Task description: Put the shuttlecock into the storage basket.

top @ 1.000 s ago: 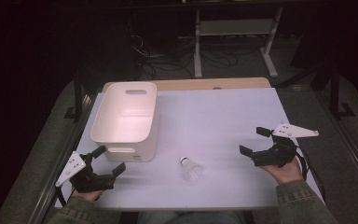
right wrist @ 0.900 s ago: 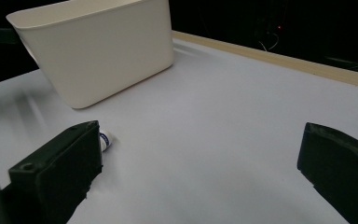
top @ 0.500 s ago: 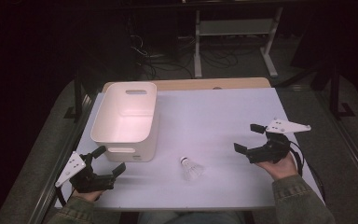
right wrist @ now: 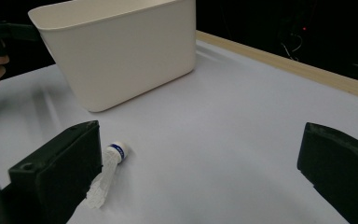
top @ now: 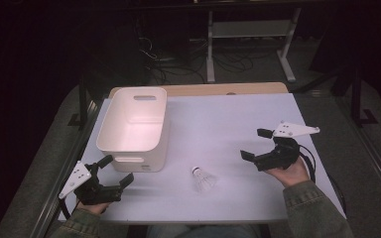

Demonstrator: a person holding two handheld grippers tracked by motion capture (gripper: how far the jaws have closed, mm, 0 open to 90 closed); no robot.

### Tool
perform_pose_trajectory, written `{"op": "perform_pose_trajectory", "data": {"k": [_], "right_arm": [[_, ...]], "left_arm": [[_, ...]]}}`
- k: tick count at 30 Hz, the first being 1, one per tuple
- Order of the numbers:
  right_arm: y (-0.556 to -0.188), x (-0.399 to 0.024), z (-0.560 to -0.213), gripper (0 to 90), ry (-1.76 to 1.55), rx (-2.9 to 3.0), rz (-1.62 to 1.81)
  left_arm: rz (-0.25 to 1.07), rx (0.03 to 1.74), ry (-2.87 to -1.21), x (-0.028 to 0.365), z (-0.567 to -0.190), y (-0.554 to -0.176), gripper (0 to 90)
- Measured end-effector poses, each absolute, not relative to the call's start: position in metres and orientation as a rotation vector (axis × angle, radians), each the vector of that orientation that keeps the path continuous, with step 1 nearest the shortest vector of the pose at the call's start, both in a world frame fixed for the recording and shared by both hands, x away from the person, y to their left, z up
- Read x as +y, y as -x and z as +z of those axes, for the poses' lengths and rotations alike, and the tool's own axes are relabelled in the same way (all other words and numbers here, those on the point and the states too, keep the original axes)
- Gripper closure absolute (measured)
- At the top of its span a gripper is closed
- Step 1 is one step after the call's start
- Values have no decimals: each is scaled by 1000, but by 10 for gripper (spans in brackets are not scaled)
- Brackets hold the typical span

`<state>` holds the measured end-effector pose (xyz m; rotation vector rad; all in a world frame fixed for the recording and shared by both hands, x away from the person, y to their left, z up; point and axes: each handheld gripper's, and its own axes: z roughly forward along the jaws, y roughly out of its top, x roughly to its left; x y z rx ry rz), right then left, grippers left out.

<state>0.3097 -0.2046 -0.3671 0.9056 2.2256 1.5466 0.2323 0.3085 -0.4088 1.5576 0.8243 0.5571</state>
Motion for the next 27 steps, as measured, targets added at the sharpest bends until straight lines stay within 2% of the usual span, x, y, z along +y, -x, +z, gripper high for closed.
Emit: {"op": "perform_pose_trajectory", "data": {"k": [27], "right_arm": [[-319, -174, -366, 0, -847, 2301, 1539]], "left_arm": [[559, 821, -1555, 309, -409, -232, 0]]}}
